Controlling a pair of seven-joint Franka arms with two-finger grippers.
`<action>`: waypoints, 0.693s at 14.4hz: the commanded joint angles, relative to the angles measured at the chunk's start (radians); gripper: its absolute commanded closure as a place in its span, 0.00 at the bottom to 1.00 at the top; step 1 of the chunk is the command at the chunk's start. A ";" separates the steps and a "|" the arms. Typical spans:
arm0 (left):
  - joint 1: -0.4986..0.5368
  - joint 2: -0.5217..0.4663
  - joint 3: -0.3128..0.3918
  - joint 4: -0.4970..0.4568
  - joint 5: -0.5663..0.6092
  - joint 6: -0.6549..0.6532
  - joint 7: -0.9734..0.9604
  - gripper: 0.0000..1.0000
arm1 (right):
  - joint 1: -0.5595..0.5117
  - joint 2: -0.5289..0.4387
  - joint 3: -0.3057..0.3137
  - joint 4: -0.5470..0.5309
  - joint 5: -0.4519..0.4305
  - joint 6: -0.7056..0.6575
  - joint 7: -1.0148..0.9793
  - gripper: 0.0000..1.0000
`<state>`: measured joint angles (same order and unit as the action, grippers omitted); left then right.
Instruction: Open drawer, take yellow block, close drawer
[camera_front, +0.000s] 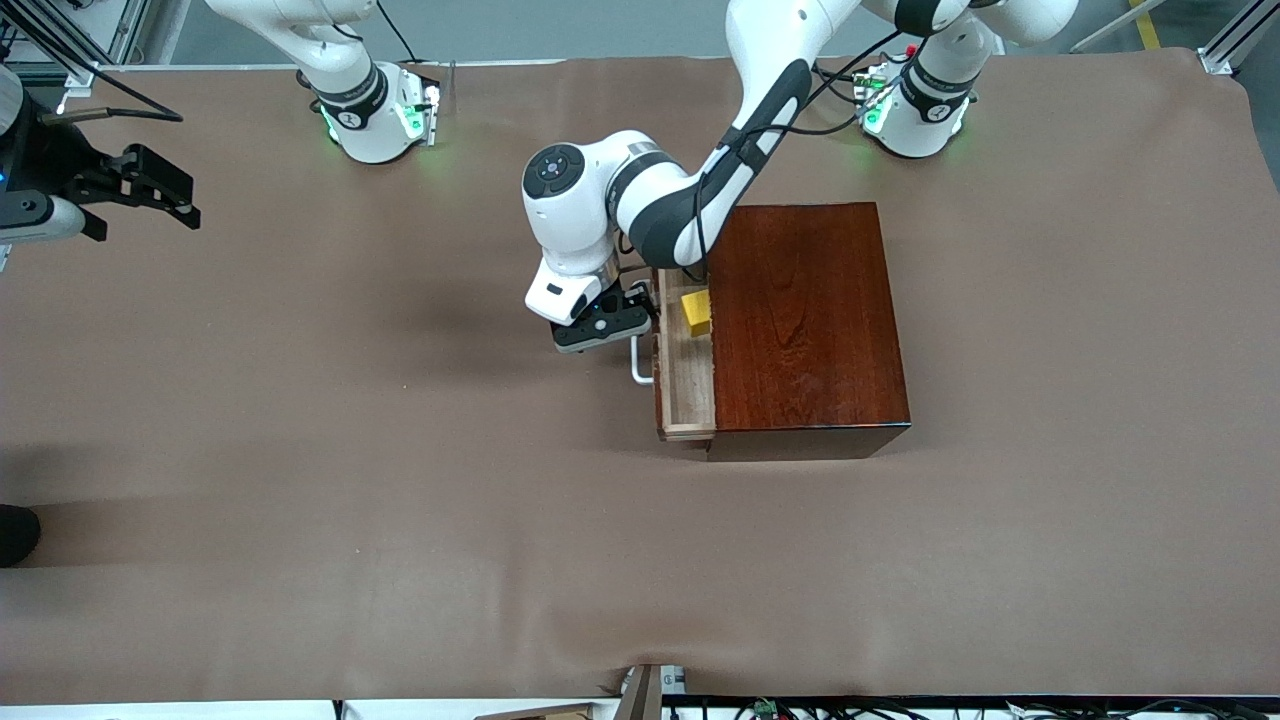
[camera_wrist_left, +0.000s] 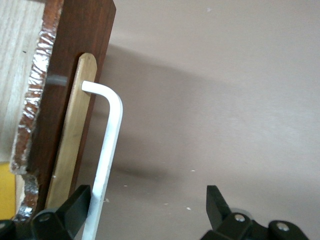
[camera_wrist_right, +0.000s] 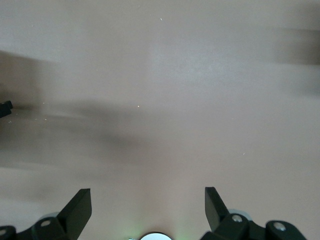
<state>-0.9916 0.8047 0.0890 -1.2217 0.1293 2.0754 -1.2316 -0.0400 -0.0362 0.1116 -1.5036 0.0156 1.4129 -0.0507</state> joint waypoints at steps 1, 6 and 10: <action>-0.024 0.050 -0.034 0.062 -0.043 0.212 -0.068 0.00 | -0.021 0.012 0.006 0.023 0.018 -0.011 0.000 0.00; -0.027 0.044 -0.029 0.062 -0.043 0.235 -0.078 0.00 | -0.021 0.015 0.008 0.025 0.014 -0.011 -0.003 0.00; -0.025 0.041 -0.025 0.051 -0.037 0.222 -0.077 0.00 | -0.015 0.015 0.008 0.023 0.003 -0.011 -0.003 0.00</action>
<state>-1.0127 0.8245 0.0594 -1.2123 0.1020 2.2865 -1.2960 -0.0439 -0.0334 0.1099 -1.5036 0.0162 1.4129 -0.0509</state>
